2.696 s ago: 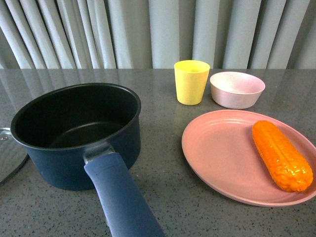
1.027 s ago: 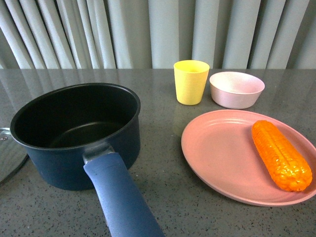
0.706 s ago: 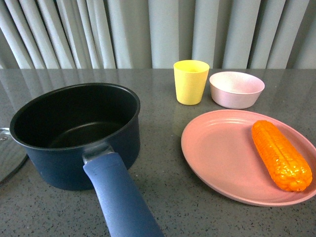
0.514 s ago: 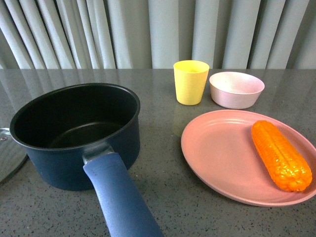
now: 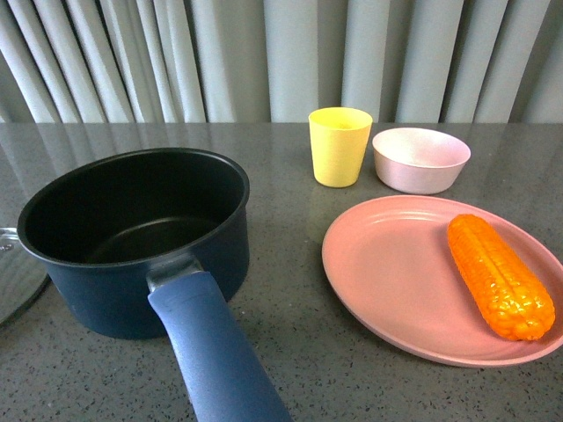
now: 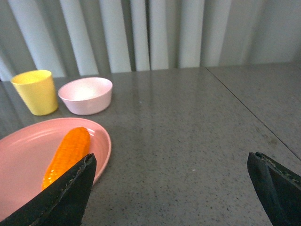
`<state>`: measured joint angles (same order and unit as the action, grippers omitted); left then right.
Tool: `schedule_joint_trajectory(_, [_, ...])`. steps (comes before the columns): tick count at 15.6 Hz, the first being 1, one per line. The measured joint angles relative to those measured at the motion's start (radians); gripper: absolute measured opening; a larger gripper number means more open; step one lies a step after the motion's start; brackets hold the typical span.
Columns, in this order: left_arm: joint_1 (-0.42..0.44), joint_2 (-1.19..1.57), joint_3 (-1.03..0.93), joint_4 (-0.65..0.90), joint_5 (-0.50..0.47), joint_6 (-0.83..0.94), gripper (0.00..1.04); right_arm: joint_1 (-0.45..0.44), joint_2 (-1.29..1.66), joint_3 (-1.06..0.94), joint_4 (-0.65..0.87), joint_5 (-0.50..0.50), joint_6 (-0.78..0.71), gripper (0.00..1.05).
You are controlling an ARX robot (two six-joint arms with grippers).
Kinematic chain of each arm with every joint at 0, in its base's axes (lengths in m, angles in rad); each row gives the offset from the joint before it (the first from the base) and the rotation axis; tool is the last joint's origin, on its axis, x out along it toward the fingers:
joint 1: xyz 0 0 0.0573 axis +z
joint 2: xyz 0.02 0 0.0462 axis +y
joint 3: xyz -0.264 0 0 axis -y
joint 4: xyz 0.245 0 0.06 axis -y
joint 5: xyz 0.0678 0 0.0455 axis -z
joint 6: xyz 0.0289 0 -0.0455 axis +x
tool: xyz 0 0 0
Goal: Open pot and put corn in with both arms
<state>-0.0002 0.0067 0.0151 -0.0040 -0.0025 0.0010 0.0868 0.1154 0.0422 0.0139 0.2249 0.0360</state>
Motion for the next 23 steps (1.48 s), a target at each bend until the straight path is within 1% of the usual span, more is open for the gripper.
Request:
schedule_joint_trajectory(1, [0.000,0.000,0.000,0.001,0.005,0.000,0.84,-0.003,0.108,0.043,0.071,0.049,0.004,0.98])
schedule_joint_trajectory(2, [0.000,0.000,0.000,0.000,0.002,0.000,0.98,-0.050,0.266,0.135,0.202,0.060,0.015,0.98])
schedule_joint_trajectory(3, [0.000,0.000,0.000,0.001,0.000,0.001,0.98,-0.054,0.394,0.216,0.292,0.033,0.016,0.98])
schedule_joint_trajectory(4, [0.000,0.000,0.000,0.000,0.003,0.000,0.98,-0.054,0.510,0.288,0.331,-0.002,0.022,0.98])
schedule_joint_trajectory(5, [0.000,0.000,0.000,0.001,0.002,0.000,0.98,-0.039,0.657,0.378,0.338,-0.022,0.024,0.98])
schedule_joint_trajectory(6, [0.000,0.000,0.000,0.000,0.002,0.000,0.98,-0.030,0.801,0.464,0.298,-0.042,0.034,0.98])
schedule_joint_trajectory(7, [0.000,0.000,0.000,0.000,0.002,0.000,0.98,-0.007,0.957,0.562,0.214,-0.074,0.054,0.98])
schedule_joint_trajectory(10, [0.000,0.000,0.000,0.000,0.002,0.000,0.98,0.059,1.202,0.729,0.064,-0.112,0.090,0.98])
schedule_joint_trajectory(12, [0.000,0.000,0.000,0.000,0.002,0.000,0.98,0.111,1.295,0.782,-0.010,-0.123,0.114,0.98])
schedule_joint_trajectory(15, [0.000,0.000,0.000,0.001,0.002,0.000,0.98,0.192,1.413,0.835,-0.126,-0.144,0.201,0.98])
schedule_joint_trajectory(16, [0.000,0.000,0.000,0.000,0.002,0.000,0.98,0.210,1.445,0.854,-0.136,-0.139,0.222,0.98])
schedule_joint_trajectory(17, [0.000,0.000,0.000,0.000,0.002,0.000,0.98,0.228,1.521,0.876,-0.145,-0.112,0.269,0.98])
schedule_joint_trajectory(18, [0.000,0.000,0.000,0.000,0.002,0.000,0.98,0.227,1.547,0.877,-0.127,-0.090,0.286,0.98])
schedule_joint_trajectory(21, [0.000,0.000,0.000,0.000,0.002,0.000,0.98,0.234,1.574,0.860,-0.110,-0.090,0.297,0.98])
schedule_joint_trajectory(22, [0.000,0.000,0.000,0.000,0.002,0.000,0.98,0.235,1.577,0.856,-0.109,-0.092,0.301,0.97])
schedule_joint_trajectory(23, [0.000,0.000,0.000,0.000,0.002,0.000,0.98,0.235,1.579,0.854,-0.106,-0.091,0.306,0.95])
